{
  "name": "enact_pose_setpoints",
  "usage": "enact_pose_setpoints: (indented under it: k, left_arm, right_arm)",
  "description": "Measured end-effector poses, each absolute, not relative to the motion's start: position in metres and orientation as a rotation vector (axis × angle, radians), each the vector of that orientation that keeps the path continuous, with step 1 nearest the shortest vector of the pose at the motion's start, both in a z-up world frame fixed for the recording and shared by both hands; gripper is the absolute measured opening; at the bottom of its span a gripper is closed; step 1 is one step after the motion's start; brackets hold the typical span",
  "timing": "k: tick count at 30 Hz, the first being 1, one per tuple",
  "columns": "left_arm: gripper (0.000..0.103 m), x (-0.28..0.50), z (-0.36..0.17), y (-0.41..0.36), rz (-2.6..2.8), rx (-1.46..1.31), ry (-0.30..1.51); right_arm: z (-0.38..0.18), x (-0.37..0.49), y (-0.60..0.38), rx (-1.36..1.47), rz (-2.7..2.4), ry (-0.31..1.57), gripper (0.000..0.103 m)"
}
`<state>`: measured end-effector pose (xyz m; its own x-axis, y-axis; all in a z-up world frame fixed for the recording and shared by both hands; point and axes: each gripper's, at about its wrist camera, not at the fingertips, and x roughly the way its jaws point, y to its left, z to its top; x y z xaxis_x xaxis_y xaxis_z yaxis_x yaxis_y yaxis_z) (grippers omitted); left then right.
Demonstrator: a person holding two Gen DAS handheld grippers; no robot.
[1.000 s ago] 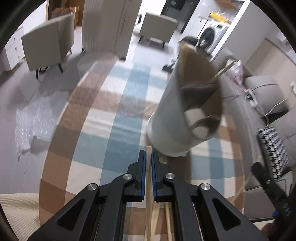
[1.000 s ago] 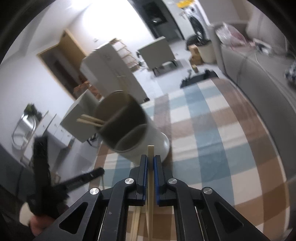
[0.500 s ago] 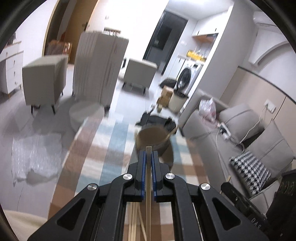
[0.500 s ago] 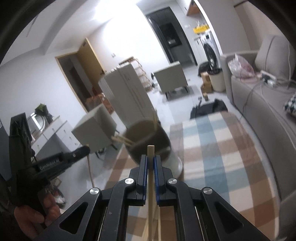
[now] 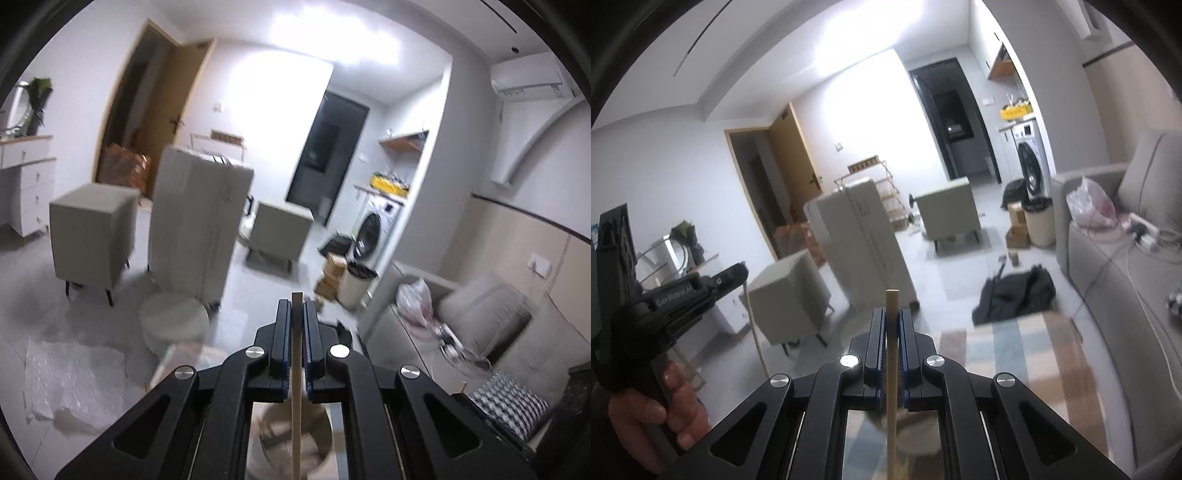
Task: Organize utensils
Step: 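Raise both held chopsticks upright and carry them above the white holder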
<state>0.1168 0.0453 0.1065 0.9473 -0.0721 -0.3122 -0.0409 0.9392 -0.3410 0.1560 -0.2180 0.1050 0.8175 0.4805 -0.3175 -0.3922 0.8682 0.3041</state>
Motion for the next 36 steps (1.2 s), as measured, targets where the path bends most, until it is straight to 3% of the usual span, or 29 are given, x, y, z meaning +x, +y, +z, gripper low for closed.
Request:
enact_pose_setpoints:
  k: [9, 19, 36]
  left_arm:
    - [0.001, 0.176, 0.079, 0.054, 0.045, -0.359, 0.268]
    - [0.001, 0.205, 0.046, 0.053, 0.058, -0.344, 0.290]
    - [0.002, 0.196, 0.043, 0.025, 0.030, -0.213, 0.285]
  right_arm:
    - [0.123, 0.228, -0.178, 0.208, 0.483, 0.349, 0.006]
    - [0.085, 0.287, -0.163, 0.285, 0.450, 0.387, 0.006]
    - [0.052, 0.295, -0.166, 0.281, 0.444, 0.443, 0.006]
